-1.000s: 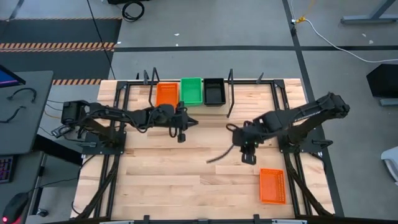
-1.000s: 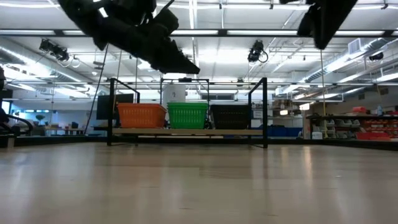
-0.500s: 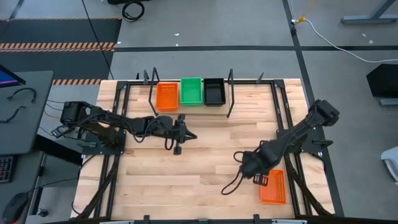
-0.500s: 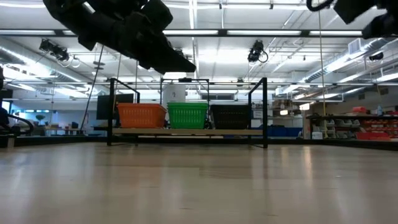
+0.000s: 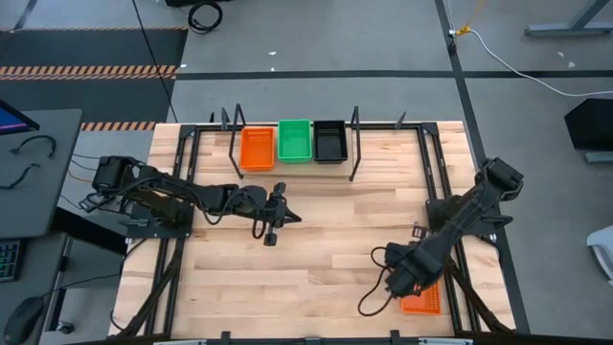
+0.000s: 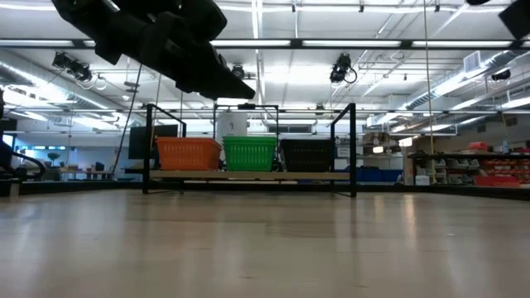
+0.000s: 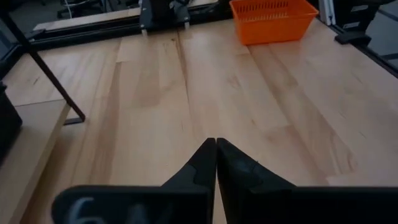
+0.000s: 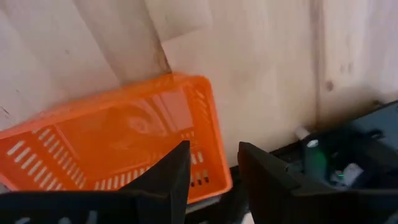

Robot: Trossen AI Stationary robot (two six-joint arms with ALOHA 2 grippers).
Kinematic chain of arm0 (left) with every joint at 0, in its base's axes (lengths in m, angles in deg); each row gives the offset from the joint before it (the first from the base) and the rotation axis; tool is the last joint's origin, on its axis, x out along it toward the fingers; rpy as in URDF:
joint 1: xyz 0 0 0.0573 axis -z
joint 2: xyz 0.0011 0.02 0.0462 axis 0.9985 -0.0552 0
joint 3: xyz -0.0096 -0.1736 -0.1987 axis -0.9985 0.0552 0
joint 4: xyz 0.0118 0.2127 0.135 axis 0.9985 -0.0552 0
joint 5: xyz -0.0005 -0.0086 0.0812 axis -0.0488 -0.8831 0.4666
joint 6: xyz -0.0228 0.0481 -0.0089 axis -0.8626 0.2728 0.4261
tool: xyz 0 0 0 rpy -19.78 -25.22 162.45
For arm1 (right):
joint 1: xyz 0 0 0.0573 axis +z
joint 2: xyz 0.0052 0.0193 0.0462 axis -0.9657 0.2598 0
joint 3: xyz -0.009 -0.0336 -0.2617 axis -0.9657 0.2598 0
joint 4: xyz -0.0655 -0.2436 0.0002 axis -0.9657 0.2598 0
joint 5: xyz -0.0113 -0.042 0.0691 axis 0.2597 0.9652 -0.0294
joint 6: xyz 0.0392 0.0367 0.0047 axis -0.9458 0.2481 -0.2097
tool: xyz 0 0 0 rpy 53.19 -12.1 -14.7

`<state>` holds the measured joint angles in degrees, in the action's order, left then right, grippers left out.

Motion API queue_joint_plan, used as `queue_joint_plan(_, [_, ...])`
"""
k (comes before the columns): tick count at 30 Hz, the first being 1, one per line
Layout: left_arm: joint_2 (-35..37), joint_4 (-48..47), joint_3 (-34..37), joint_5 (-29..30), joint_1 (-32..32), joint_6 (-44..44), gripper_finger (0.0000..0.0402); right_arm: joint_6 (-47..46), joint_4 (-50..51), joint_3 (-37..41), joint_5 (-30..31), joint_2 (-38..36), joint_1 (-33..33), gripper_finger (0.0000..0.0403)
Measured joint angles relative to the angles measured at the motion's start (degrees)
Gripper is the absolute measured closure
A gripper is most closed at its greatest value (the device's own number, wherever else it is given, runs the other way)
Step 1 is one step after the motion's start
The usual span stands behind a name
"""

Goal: Stack baskets on shelf by color
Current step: Stack the orange bin on top of the stacked orange bin on the shelf

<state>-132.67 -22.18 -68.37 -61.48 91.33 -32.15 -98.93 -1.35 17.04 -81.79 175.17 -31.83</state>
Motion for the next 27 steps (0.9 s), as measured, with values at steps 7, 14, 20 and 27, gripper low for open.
queue_joint_plan(7, [0.0,-0.37,0.0,-0.02,0.28,-0.35,0.0382,-5.25,-13.44,5.97,0.02,-2.38,4.02,0.0263])
queue_joint_plan(14, [-0.26,-0.66,0.0,-0.02,1.11,-0.67,0.0389,-9.14,-4.55,6.55,4.21,-2.38,7.62,0.0263])
queue_joint_plan(20, [-0.26,-0.81,0.0,0.02,2.56,-0.83,0.0385,-10.13,-8.45,9.92,5.81,-2.41,8.55,0.0263])
queue_joint_plan(27, [-0.26,-1.18,0.0,0.0,3.67,-0.83,0.0391,-11.2,-15.93,17.71,5.8,-2.38,8.43,0.0264])
